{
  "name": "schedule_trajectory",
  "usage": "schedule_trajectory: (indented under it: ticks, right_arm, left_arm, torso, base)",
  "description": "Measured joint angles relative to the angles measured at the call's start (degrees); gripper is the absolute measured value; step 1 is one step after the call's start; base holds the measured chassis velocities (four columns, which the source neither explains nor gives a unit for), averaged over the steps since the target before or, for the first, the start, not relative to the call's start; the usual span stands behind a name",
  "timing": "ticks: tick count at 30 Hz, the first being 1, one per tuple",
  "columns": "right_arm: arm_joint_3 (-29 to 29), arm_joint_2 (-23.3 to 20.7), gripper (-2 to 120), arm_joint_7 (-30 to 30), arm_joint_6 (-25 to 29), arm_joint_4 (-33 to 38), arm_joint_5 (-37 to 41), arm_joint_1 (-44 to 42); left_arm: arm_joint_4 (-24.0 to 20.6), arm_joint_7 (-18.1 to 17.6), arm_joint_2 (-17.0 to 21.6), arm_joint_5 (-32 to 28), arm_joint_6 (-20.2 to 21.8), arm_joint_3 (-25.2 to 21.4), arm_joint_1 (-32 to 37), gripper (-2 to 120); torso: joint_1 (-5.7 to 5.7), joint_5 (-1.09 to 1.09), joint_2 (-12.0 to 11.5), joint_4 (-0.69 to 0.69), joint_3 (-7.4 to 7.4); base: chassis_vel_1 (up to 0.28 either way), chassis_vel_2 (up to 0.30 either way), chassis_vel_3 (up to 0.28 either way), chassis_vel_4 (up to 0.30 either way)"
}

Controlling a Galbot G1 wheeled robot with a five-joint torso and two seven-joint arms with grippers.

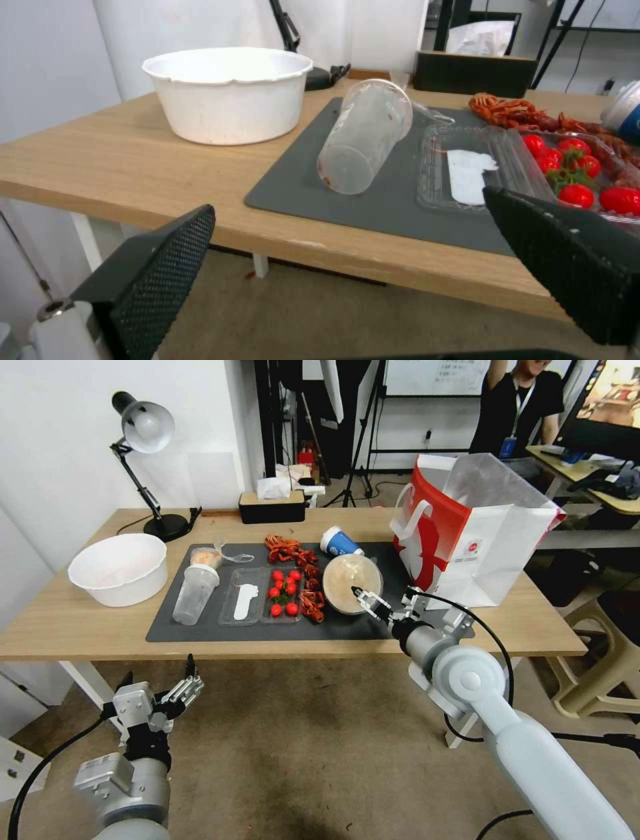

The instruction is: Pick up the trash from the table and place it into the takeout bag.

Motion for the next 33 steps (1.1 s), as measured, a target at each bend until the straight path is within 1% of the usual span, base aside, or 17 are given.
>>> schedule_trajectory:
  ticks: [5,8,10,11,13,14,16,17,18,21,22,23,26,27,31,32,33]
  right_arm:
    - [-1.1,1.0,100,1.6,-0.7,-2.1,0.6,3.0]
    - [-2.0,2.0,100,3.9,-2.3,-3.7,2.1,5.5]
    - [-2.3,2.2,100,4.4,-2.9,-4.1,2.2,6.1]
    - [-2.6,2.3,98,4.8,-3.3,-4.4,2.2,6.4]
    - [-2.9,2.6,90,5.5,-3.8,-4.6,2.1,6.8]
    - [-2.9,2.6,90,5.5,-3.8,-4.6,2.1,6.8]
    - [-3.0,2.7,84,5.8,-4.1,-4.7,2.1,6.9]
    - [-3.0,2.8,78,6.0,-4.4,-4.8,2.1,6.9]
    - [-3.0,2.8,78,6.0,-4.4,-4.8,2.1,6.9]
    - [-3.0,2.7,61,7.2,-4.9,-4.8,2.0,6.9]
    - [-2.9,2.7,58,7.6,-5.1,-4.8,2.1,6.8]
    - [-2.9,2.7,58,7.6,-5.1,-4.8,2.1,6.8]
    - [-2.1,2.2,43,7.9,-5.2,-4.7,2.3,6.3]
    - [-2.1,2.2,43,7.9,-5.2,-4.7,2.3,6.3]
    - [-1.4,1.8,25,8.5,-5.2,-4.6,2.7,6.0]
    - [-1.4,1.8,25,8.5,-5.2,-4.6,2.7,6.0]
    - [-1.4,1.8,20,8.8,-5.1,-4.6,2.8,6.0]
  left_arm:
    - [0.0,-0.1,0.2,-0.2,0.1,-0.5,0.1,100]
    - [0.0,-0.1,0.2,-0.2,0.0,-0.8,0.2,100]
    - [0.0,-0.1,0.2,-0.3,0.0,-0.9,0.2,100]
    - [0.0,-0.1,0.1,-0.3,-0.1,-1.1,0.2,100]
    - [-0.1,-0.1,0.1,-0.3,-0.1,-1.1,0.4,100]
    - [-0.1,-0.1,0.1,-0.3,-0.1,-1.1,0.4,100]
    - [-0.3,-0.1,0.0,-0.6,-0.1,-1.1,0.5,100]
    - [-0.6,-0.2,0.0,-0.8,0.0,-1.0,0.6,100]
    - [-0.6,-0.2,0.0,-0.8,0.0,-1.0,0.6,100]
    - [-1.3,-0.3,0.0,-1.1,0.5,-0.6,0.8,100]
    - [-1.3,-0.3,0.1,-1.1,0.5,-0.7,0.7,100]
    - [-1.3,-0.3,0.1,-1.1,0.5,-0.7,0.7,100]
    - [-1.3,-0.5,0.5,-1.3,0.6,-0.8,0.9,100]
    - [-1.3,-0.5,0.5,-1.3,0.6,-0.8,0.9,100]
    - [-1.4,-0.6,0.8,-1.3,0.6,-0.8,0.9,100]
    - [-1.4,-0.6,0.8,-1.3,0.6,-0.8,0.9,100]
    - [-1.3,-0.6,0.7,-1.3,0.6,-0.7,0.9,100]
  torso:
    - [0.00,-0.01,0.0,0.00,0.00]
    - [0.00,0.00,0.0,0.01,0.00]
    - [0.00,-0.01,0.0,0.01,0.00]
    - [0.00,-0.01,0.0,0.00,0.00]
    - [0.00,0.00,0.0,0.01,0.00]
    - [0.00,0.00,0.0,0.01,0.00]
    - [-0.01,-0.01,0.0,0.01,0.00]
    - [-0.01,-0.01,0.0,0.00,0.00]
    - [-0.01,-0.01,0.0,0.00,0.00]
    - [-0.02,0.00,0.0,0.01,0.00]
    - [-0.01,0.00,0.0,0.00,0.00]
    - [-0.01,0.00,0.0,0.00,0.00]
    - [-0.01,0.00,0.0,0.00,0.00]
    - [-0.01,0.00,0.0,0.00,0.00]
    - [-0.01,0.00,0.0,0.00,-0.01]
    - [-0.01,0.00,0.0,0.00,-0.01]
    - [-0.01,0.00,0.0,0.00,0.00]
  base:
    - [0.000,0.000,0.000,0.000]
    - [0.000,0.000,0.000,0.000]
    - [0.000,0.000,0.000,0.000]
    - [0.000,0.000,0.000,0.000]
    - [0.000,0.000,0.000,0.000]
    - [0.000,0.000,0.000,0.000]
    - [0.000,0.000,0.000,0.000]
    - [0.000,0.000,0.000,0.000]
    - [0.000,0.000,0.000,0.000]
    - [0.000,0.000,0.000,0.000]
    - [0.000,0.000,0.000,0.000]
    - [0.000,0.000,0.000,0.000]
    - [0.000,0.000,0.000,0.000]
    - [0.000,0.000,0.000,0.000]
    - [0.000,0.000,0.000,0.000]
    - [0.000,0.000,0.000,0.000]
    - [0.000,0.000,0.000,0.000]
